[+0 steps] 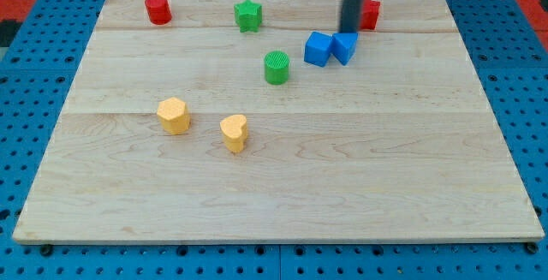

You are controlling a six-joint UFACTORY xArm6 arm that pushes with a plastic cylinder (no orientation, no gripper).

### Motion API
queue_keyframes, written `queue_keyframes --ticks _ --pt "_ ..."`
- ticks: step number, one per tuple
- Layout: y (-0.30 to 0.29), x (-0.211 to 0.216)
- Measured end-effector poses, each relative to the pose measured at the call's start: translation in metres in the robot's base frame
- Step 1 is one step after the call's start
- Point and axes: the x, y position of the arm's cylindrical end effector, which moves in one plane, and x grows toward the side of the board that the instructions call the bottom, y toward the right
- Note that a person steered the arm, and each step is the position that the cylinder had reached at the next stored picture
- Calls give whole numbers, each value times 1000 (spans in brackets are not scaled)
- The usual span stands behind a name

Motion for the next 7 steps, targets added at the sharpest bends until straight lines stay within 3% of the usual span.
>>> queue_keyframes --ticks 2,3,4,5,6,7 --pt "-116 45" --pt "-111 36" --pt "-46 35" --pt "-42 -11" --pt "-92 -25" --pt "-137 -1"
